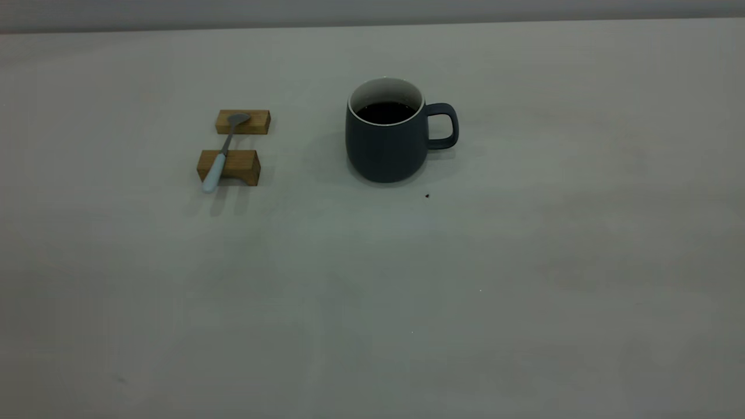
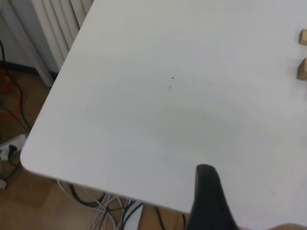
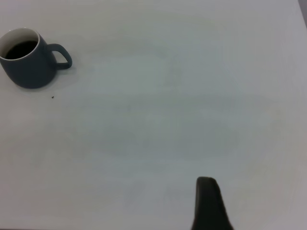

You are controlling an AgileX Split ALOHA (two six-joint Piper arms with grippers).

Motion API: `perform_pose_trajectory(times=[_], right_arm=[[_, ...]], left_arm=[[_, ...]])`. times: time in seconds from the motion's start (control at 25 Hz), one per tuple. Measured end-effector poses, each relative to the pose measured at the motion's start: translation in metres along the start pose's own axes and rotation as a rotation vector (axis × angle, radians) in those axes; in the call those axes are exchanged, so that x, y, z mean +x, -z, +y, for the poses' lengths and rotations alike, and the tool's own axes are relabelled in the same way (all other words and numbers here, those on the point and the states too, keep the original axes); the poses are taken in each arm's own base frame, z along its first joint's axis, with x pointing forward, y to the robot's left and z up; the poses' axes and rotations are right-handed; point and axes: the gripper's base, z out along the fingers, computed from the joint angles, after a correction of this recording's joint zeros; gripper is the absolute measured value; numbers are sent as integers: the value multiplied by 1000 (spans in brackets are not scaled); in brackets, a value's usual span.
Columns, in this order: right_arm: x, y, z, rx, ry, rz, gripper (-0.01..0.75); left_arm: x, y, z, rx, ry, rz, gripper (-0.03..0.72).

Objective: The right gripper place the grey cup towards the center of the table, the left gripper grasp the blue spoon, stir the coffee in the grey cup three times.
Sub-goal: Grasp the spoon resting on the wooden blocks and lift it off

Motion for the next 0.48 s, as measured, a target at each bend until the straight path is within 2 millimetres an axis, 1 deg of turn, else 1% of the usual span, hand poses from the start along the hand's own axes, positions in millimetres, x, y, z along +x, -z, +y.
perform_pose_trajectory(times=[0.12, 0.2, 0.28, 0.4, 0.48], right_arm=[[0, 0, 0, -2, -1, 0, 537], [0, 0, 0, -2, -1, 0, 537], [0, 0, 0, -2, -1, 0, 537], [0, 0, 0, -2, -1, 0, 537], [0, 0, 0, -2, -1, 0, 537]], left_arm=[[-26, -9, -6, 13, -25, 40, 572], [-44, -23, -12, 14, -54, 117, 572], [-61, -39, -17, 13, -91, 200, 572], [-84, -69, -28, 37, -118, 305, 572], [-95, -93, -38, 79, -122, 358, 572]])
